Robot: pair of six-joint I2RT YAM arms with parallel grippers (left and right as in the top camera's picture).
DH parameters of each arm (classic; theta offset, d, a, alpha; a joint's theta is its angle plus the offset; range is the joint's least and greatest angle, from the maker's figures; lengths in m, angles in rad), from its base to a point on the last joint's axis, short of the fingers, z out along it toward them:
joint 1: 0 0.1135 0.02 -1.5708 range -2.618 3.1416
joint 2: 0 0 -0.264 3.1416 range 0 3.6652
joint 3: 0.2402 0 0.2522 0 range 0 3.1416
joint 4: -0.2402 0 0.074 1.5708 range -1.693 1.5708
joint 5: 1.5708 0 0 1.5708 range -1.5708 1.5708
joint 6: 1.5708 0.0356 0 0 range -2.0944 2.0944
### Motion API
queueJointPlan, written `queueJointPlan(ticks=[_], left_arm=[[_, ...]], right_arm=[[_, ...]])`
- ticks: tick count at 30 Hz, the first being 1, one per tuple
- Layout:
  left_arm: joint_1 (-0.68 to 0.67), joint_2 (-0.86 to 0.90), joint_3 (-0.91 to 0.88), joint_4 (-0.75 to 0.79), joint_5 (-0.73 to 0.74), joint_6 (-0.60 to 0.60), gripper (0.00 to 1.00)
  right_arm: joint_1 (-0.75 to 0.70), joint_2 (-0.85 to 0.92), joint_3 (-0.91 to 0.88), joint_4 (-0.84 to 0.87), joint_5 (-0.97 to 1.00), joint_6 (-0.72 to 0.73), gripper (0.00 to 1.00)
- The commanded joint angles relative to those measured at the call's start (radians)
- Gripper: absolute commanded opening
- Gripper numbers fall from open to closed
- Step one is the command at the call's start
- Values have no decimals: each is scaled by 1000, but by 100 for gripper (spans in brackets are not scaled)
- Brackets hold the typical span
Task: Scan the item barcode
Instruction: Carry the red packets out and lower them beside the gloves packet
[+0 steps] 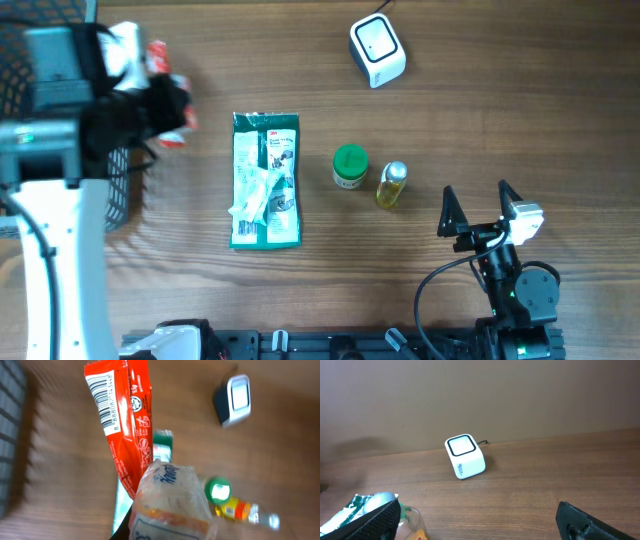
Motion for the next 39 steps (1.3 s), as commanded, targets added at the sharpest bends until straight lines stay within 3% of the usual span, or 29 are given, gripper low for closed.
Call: queueJointPlan(ticks=[1,10,16,26,28,29,32,34,39], left_arm=[[-150,-3,-117,6,-93,-137,4],[-473,-2,-514,298,-238,-415,4],[-599,3,-727,531,-319,-465,4],[-641,117,-768,589,-327,-468,4],[-641,134,-769,589,-358,-468,11],[-641,137,-769,589,-377,-468,27],[-641,134,-767,589,-393,-457,46],[-639,129,-761,589,-400,-427,64],[-639,64,-700,540,-401,-327,73]], right_arm=[[3,-3,-1,3,13,7,100],[3,-3,-1,3,13,8,100],[3,-3,-1,3,13,8,99],[3,-3,-1,3,13,7,100],[3,-3,-1,3,13,8,100],[3,-3,-1,3,13,8,100],[3,-3,-1,3,13,7,100],[3,-3,-1,3,13,7,100],[3,-3,-1,3,13,7,100]])
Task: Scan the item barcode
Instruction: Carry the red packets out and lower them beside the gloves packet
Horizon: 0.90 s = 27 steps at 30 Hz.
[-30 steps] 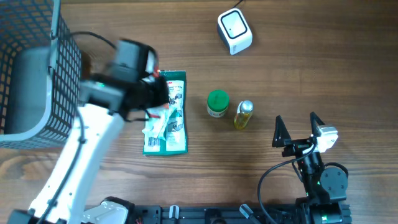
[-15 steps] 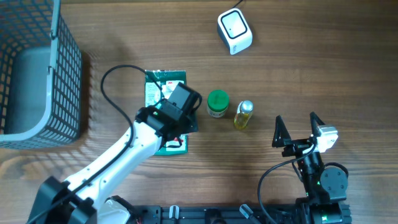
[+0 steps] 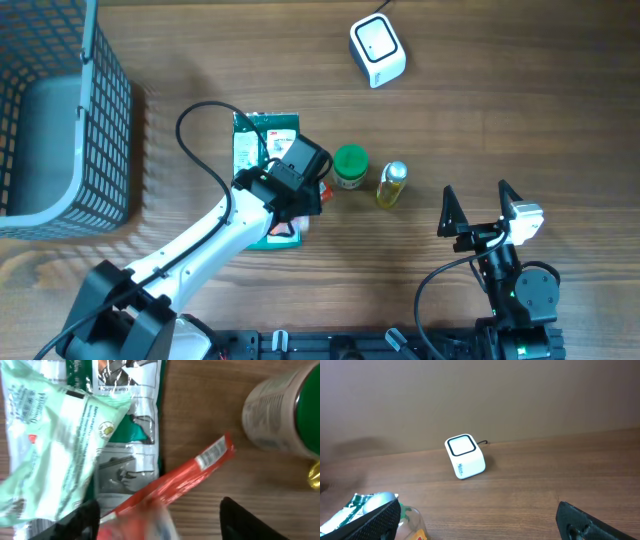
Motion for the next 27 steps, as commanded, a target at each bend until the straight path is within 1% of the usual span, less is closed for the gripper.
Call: queueJointPlan(ticks=[1,2,5,7,11,13,15,17,18,23,24,25,26,27], left_arm=[[0,-74,66,-12,-24,89,73],[7,-95,89,-14,-25,104,76],[58,-149,137,-21,-27,126,76],[110,-181,184,-56,-27,142,76],[251,-223,268,-146,-27,228,77],[317,-231,268,-156,-25,235,79],[365,-229,268,-203,50,262,70],[380,-227,268,-260,135,264,56],[377,-225,267,-296,171,264,53],[309,-208,227,-423,183,263,54],[286,-203,192,-444,183,259,50],[274,-201,170,-449,183,256,43],[261,-198,145,-447,183,248,29],[243,-196,107,-434,183,213,21]], right_arm=[[3,-3,-1,3,13,7,100],[3,-3,-1,3,13,7,100],[3,-3,-1,3,13,7,100],[3,-3,-1,3,13,7,100],[3,-3,-1,3,13,7,100],[3,-3,-1,3,13,7,100],[3,-3,-1,3,13,7,100],[3,-3,-1,3,13,7,100],[3,-3,-1,3,13,7,100],[3,-3,-1,3,13,8,100],[3,-3,-1,3,13,7,100],[3,-3,-1,3,13,8,100],[3,-3,-1,3,13,7,100],[3,-3,-1,3,13,7,100]])
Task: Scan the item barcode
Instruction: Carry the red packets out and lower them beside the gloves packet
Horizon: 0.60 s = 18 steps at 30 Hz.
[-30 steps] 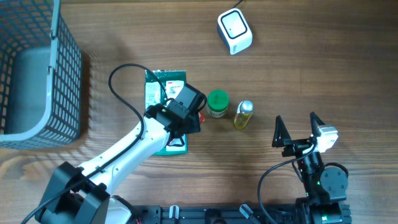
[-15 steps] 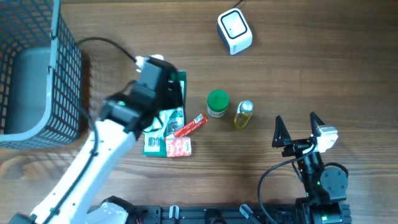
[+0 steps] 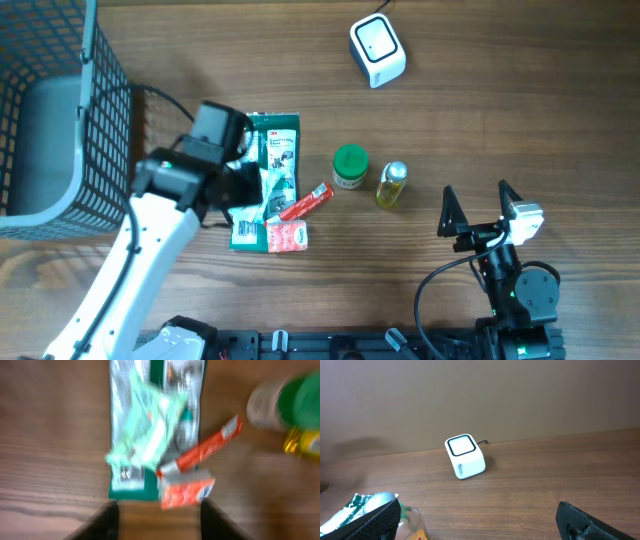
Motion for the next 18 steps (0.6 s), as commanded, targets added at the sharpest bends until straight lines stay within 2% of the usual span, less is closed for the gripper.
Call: queueJointPlan(ticks=[1,6,10,18], left_arm=[[-54,24,-114,22,23,-60,20],[-189,24,-294,160,89,-141,13],[-281,27,-341,188,86,-185,4],[-399,127,-372,286,86,-259,4]], right_arm=[[3,-3,-1,3,13,7,100],[3,-3,-1,3,13,7,100],[3,-3,-1,3,13,7,100],[3,-3,-1,3,13,7,100]])
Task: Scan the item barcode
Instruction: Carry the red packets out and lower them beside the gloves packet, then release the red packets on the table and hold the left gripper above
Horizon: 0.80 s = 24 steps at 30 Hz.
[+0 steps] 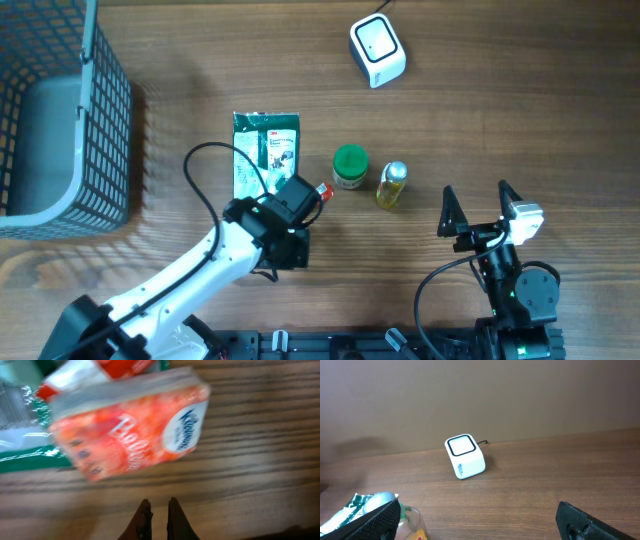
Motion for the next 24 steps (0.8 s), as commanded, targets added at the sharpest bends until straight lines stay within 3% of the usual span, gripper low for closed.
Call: queueJointPlan(ticks=[1,17,24], left_arm=[[-39,64,-16,38,12,-48,4],[-45,151,-17,213,10,-47,8],[-44,150,-16,309,-80,-47,8]], right_arm=[[3,-3,-1,3,13,7,100],[3,-3,-1,3,13,7,100],[3,-3,-1,3,13,7,100]])
